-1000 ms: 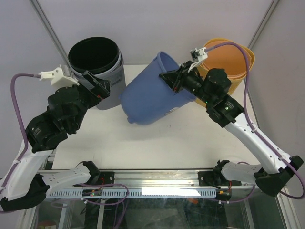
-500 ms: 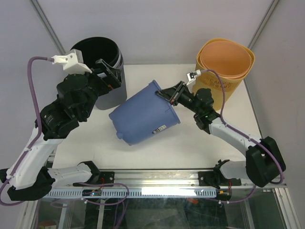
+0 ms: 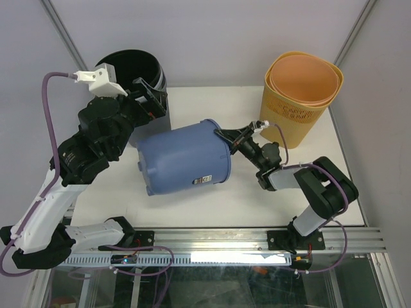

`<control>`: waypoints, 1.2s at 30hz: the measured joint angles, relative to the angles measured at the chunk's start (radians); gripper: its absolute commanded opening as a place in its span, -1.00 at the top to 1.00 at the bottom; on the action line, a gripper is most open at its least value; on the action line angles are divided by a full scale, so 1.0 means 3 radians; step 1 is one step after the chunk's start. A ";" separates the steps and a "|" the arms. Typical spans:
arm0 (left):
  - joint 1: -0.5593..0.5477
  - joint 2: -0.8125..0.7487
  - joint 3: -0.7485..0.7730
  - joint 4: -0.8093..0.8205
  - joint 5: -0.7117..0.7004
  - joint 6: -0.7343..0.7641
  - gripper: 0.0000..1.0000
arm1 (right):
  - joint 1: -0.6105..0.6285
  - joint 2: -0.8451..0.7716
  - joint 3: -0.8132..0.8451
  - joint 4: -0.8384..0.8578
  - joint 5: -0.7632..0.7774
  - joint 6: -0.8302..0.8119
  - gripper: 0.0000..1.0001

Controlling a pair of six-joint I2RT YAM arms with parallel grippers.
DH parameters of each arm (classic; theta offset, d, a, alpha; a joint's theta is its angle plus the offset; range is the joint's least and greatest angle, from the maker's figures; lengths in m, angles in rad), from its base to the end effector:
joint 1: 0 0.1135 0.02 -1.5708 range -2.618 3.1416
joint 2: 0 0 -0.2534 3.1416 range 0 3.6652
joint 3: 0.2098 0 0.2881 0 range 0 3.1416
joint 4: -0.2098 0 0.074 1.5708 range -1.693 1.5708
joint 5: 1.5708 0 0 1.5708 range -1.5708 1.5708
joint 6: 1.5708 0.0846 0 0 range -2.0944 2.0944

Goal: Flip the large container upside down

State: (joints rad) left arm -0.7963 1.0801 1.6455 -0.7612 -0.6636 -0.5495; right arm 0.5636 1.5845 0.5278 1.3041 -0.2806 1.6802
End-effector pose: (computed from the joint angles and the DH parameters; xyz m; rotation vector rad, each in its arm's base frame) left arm 0.2081 -0.1382 0.5113 -0.2642 1.7216 -0.4062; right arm 0.2959 0.2147 0.1891 0.6191 1.5548 2.0057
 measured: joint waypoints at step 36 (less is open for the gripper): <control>0.0093 0.0422 -0.0183 0.0172 0.0731 0.0064 -0.98 | -0.0050 0.0612 -0.1088 0.0403 0.0271 0.0304 -0.64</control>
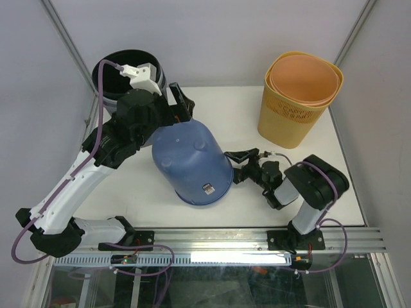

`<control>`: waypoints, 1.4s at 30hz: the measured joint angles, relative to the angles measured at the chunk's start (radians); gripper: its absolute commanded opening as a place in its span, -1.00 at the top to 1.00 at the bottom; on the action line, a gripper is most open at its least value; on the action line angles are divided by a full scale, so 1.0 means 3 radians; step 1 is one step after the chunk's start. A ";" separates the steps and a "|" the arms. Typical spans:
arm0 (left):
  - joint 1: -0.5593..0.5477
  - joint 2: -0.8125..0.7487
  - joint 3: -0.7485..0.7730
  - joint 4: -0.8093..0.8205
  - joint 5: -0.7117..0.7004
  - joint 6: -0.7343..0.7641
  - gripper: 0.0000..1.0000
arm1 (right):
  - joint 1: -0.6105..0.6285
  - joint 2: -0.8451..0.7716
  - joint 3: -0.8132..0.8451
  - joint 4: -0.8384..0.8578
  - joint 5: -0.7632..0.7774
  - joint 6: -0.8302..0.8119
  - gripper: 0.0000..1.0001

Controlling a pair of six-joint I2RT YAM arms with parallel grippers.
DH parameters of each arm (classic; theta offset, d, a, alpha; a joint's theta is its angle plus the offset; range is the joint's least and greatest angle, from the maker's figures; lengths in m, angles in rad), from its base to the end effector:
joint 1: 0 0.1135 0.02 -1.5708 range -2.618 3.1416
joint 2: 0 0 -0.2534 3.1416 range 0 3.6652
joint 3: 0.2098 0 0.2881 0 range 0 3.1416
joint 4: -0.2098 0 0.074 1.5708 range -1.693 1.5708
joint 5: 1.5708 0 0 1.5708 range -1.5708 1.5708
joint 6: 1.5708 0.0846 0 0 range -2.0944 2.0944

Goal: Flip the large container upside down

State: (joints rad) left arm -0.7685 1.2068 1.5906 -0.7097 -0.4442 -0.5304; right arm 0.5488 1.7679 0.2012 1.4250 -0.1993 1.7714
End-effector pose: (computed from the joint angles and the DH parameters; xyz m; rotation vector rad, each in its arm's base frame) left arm 0.2489 -0.1901 0.4633 -0.0787 1.8898 -0.4745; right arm 0.2354 0.1636 0.0583 1.0616 1.8336 1.7631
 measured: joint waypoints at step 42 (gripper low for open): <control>0.0015 0.0323 0.0034 0.0094 0.0717 0.0238 -0.98 | 0.1305 -0.0230 0.2056 -0.3306 -0.0053 -0.2552 -0.72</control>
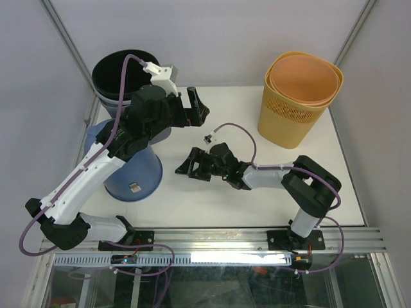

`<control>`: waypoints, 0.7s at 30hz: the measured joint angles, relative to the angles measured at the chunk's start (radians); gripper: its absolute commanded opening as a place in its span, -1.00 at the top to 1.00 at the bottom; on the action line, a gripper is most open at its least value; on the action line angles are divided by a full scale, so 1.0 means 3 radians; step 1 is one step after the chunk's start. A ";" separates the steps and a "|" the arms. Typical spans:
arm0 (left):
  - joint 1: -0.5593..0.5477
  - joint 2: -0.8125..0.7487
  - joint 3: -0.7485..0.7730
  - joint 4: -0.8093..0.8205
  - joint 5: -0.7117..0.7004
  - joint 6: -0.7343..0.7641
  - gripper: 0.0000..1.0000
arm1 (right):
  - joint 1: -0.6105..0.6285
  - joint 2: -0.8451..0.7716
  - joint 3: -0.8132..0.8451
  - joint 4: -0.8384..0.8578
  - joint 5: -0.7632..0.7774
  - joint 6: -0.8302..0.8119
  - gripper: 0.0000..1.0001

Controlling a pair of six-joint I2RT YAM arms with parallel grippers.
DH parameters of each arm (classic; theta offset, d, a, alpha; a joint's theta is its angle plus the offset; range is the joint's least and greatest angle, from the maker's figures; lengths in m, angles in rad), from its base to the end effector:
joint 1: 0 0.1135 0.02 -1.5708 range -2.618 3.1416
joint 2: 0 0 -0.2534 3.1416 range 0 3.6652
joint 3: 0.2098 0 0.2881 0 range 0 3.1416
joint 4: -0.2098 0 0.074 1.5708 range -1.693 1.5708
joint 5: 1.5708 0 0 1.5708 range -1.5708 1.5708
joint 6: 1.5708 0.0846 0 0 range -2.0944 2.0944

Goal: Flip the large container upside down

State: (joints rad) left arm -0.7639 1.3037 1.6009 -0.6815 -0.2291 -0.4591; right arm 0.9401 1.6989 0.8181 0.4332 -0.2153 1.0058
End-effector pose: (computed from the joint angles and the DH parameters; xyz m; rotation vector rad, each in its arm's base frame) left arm 0.2660 -0.2282 0.4392 0.1491 1.9845 -0.5811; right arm 0.2326 0.3492 0.1179 -0.0816 2.3278 1.3499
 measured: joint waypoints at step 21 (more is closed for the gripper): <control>0.0000 -0.0013 0.0106 -0.0031 0.0078 -0.0083 -0.98 | 0.0320 0.1954 0.1967 0.0637 -0.0394 0.0506 -0.61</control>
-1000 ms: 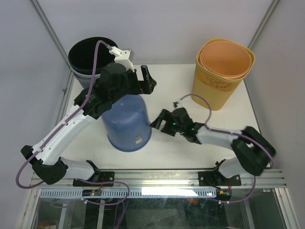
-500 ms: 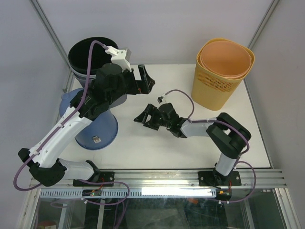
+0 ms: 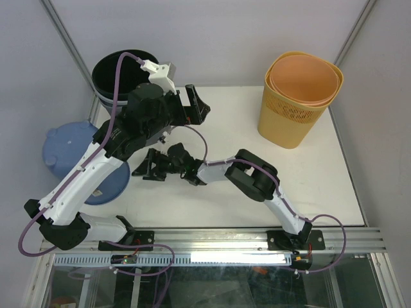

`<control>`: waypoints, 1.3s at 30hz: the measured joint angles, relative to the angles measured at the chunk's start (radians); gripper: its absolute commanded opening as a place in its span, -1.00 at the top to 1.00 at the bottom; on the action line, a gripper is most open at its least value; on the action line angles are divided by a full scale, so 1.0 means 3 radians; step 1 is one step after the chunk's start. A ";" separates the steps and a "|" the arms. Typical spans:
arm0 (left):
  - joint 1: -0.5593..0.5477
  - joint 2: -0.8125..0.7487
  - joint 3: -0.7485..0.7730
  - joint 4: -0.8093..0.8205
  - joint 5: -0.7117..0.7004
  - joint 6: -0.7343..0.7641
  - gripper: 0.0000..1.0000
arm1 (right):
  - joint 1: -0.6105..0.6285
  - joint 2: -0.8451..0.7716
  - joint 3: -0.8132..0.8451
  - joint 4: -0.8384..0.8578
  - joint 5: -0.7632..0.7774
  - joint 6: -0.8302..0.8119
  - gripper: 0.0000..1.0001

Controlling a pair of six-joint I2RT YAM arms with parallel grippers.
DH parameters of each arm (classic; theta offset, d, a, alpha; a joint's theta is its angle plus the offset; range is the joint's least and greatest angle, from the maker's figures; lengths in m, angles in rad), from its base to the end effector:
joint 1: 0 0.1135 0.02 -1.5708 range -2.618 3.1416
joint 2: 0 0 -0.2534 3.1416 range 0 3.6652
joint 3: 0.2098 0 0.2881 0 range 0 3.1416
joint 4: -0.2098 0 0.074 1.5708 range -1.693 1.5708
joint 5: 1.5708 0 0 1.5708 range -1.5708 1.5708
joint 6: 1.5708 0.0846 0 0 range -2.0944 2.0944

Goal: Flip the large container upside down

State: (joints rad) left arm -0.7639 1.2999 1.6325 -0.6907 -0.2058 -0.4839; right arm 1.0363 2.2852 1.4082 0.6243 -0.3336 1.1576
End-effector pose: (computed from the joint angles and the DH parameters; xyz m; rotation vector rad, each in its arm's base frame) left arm 0.2617 -0.2267 0.4514 0.1351 1.9691 -0.6326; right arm 0.2621 0.4972 0.0882 -0.1550 2.2424 1.7075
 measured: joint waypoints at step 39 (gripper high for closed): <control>-0.0281 0.1127 -0.0759 0.0216 0.0627 0.0053 -0.98 | -0.2389 -0.2289 0.1892 -0.4718 0.2190 -0.3441 -0.24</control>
State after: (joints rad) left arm -0.8482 1.6379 1.4048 -0.6258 -0.0177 -0.4679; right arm 0.3195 1.5986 1.9759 -0.7910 0.3233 0.1253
